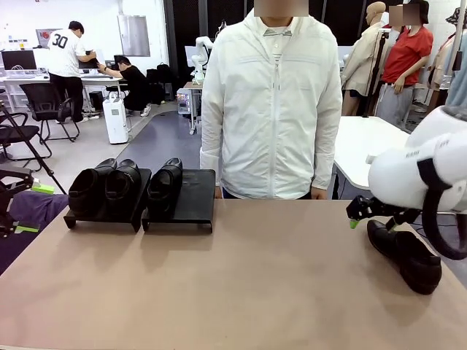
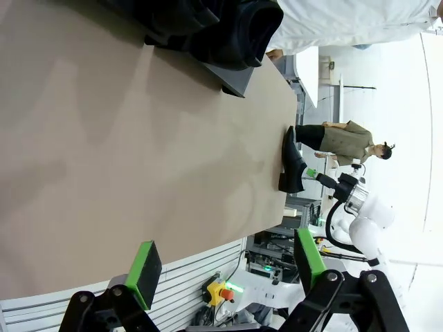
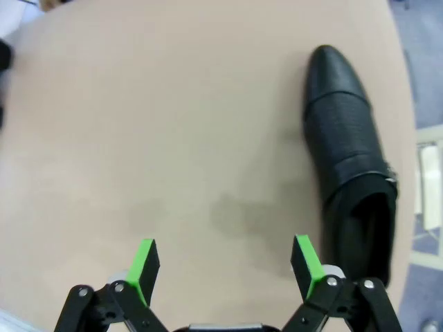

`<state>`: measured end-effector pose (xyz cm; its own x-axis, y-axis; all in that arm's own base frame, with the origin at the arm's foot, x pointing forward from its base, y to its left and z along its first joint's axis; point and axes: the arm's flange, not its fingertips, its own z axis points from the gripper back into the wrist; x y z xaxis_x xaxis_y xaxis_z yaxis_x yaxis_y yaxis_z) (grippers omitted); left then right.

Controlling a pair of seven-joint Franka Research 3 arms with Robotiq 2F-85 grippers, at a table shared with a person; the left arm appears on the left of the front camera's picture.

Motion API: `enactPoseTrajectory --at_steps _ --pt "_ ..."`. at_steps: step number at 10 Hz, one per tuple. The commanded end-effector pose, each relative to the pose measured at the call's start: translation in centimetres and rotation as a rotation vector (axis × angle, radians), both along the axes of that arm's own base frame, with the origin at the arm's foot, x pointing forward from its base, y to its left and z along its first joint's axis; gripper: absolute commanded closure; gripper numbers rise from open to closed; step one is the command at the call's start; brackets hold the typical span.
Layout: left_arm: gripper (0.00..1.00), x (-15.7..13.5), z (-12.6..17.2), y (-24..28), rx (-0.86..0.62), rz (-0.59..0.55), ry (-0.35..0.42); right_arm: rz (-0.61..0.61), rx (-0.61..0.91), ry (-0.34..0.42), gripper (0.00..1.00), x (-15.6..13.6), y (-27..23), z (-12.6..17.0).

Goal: Organize the shoes by placing them on the stand.
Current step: Pick up one Shoe and place it in the middle of the table.

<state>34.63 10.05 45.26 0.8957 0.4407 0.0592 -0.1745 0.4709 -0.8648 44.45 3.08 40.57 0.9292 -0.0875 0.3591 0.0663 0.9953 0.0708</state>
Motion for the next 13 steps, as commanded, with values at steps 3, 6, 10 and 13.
enactPoseTrajectory --at_steps 3,6,10,13 --pt "0.0 -0.1 0.1 0.1 -0.015 -0.005 -0.014 -0.046 -0.049 0.051 0.0 0.0 -1.7 -0.2" --pt "0.0 -0.1 0.1 0.1 -0.015 -0.005 -0.014 0.006 -0.278 0.192 0.0 1.8 -2.3 -0.2" --pt "0.0 -0.1 0.1 0.1 -0.015 -0.005 -0.014 0.055 -0.206 0.232 0.0 3.2 -3.6 -3.0" --pt "0.0 -0.1 0.1 0.1 -0.015 -0.005 -0.014 0.059 -0.156 0.306 0.0 4.8 -4.8 -6.3"
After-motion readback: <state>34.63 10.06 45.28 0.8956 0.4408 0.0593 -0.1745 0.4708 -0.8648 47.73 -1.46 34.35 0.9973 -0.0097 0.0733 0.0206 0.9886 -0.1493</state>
